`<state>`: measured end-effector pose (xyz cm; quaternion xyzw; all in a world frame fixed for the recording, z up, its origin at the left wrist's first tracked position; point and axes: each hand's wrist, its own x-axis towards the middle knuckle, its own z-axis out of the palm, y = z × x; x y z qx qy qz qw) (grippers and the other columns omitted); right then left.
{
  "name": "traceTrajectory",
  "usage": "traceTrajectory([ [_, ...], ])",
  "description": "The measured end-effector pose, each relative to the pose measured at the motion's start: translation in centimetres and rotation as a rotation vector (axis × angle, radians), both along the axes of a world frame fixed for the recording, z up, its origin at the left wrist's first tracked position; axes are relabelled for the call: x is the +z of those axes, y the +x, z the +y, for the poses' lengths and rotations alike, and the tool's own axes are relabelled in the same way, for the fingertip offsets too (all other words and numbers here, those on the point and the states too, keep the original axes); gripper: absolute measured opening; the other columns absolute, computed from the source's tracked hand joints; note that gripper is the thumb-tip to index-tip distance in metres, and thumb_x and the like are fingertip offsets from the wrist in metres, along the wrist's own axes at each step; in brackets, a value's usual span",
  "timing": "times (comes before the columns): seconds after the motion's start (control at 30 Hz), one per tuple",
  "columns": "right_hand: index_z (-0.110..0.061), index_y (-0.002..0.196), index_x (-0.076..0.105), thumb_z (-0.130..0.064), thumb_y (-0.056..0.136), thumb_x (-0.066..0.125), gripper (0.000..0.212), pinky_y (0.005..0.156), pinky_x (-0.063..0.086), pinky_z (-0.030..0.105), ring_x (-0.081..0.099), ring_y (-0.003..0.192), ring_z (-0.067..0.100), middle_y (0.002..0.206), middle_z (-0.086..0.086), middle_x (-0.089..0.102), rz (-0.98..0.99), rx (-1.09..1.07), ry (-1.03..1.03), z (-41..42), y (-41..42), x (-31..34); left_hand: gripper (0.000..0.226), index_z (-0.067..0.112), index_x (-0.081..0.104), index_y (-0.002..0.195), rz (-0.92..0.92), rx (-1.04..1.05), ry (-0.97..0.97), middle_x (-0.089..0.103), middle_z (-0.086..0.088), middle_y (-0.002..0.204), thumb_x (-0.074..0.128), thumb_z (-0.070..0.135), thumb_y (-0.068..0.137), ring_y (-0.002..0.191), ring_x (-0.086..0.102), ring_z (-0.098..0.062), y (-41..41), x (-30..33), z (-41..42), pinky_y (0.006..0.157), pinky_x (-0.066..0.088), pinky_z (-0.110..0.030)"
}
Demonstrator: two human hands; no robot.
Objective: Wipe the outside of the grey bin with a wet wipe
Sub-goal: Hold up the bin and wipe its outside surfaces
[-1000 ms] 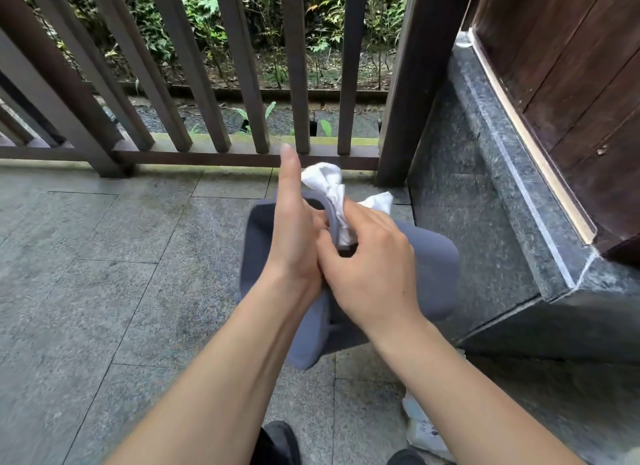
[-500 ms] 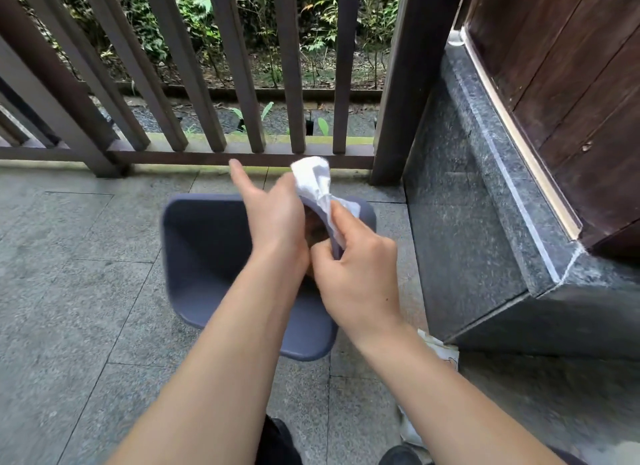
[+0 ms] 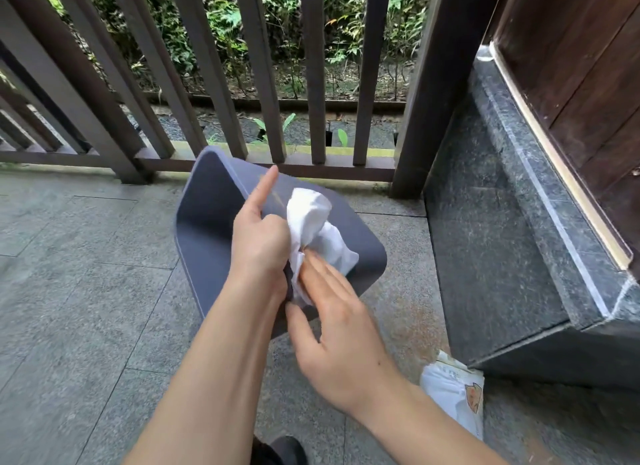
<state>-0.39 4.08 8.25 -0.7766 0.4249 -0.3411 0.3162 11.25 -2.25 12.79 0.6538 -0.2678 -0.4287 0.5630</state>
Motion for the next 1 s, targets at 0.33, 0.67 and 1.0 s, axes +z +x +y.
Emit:
traceTrajectory([
  [0.33,-0.016,0.152,0.038,-0.025,0.098,0.052,0.057,0.121,0.025,0.043,0.019,0.153,0.019,0.162,0.004,0.033,0.224,0.059,-0.215,-0.7,-0.9,-0.4,0.038,0.037,0.082,0.102,0.077,-0.354,-0.104,0.079,0.001,0.077,0.078,0.005,0.081,0.050,0.065,-0.009,-0.2,1.9,1.5,0.045,0.050,-0.020],
  [0.67,-0.013,0.156,0.030,-0.037,0.105,0.030,0.056,0.125,0.016,0.041,0.018,0.154,0.017,0.163,0.003,0.029,0.355,-0.191,-0.112,-2.6,-4.8,-1.2,0.059,0.037,0.082,0.105,0.045,-0.467,-0.158,0.082,-0.003,0.088,0.059,-0.015,0.088,0.071,0.073,-0.013,0.1,1.3,1.8,0.063,0.060,-0.024],
  [1.0,-0.022,0.151,0.040,-0.020,0.108,0.035,0.043,0.110,0.025,0.016,0.033,0.145,0.011,0.149,-0.012,0.043,0.180,-0.294,0.334,-5.9,-8.5,-0.6,0.080,0.042,0.076,0.118,0.025,-0.449,-0.079,0.081,-0.011,0.099,0.052,-0.022,0.076,0.077,0.072,-0.022,0.2,1.1,2.0,0.069,0.062,-0.033],
])
